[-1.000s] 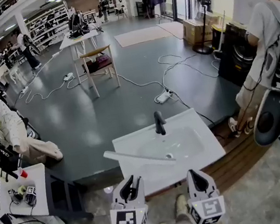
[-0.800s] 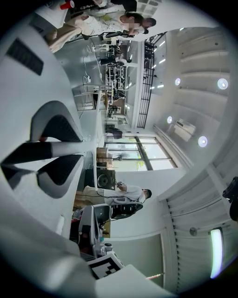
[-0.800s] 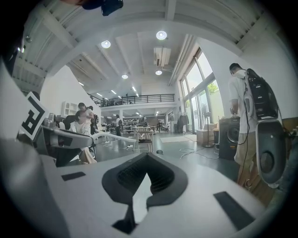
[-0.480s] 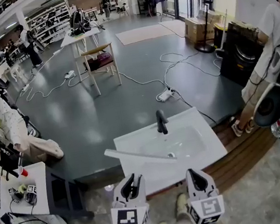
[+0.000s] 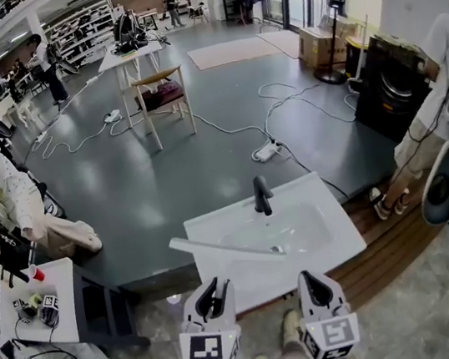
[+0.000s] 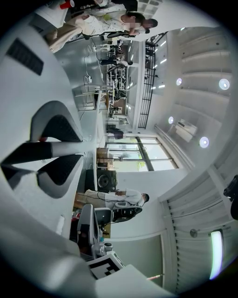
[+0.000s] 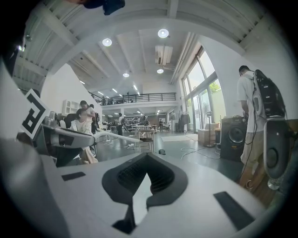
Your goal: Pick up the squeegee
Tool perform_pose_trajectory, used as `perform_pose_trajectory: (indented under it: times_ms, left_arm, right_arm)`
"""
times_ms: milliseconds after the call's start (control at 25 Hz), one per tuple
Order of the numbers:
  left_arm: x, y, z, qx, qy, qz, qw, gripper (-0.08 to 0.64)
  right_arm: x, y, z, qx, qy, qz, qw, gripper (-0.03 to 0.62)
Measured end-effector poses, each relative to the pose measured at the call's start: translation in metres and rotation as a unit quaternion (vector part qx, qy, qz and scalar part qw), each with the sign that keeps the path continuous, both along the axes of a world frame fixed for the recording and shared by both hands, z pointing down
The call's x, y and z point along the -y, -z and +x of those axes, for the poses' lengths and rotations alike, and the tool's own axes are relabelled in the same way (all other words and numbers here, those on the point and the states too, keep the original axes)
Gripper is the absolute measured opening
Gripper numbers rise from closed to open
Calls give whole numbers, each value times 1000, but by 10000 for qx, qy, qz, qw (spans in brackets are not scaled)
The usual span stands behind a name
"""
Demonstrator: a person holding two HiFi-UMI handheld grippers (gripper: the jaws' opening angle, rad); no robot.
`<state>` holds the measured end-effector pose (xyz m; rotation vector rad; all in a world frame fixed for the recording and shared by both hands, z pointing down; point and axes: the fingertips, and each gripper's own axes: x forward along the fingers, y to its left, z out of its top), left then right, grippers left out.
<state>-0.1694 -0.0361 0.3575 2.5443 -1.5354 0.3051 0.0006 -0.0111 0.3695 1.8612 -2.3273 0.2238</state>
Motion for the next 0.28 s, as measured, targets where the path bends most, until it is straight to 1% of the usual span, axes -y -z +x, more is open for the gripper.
perform_pose_trajectory:
  times_ms: [280]
  left_arm:
    - [0,3,6,24,20,-9,10000,89]
  right_arm:
    - [2,3,6,21,32,-9,10000,-3]
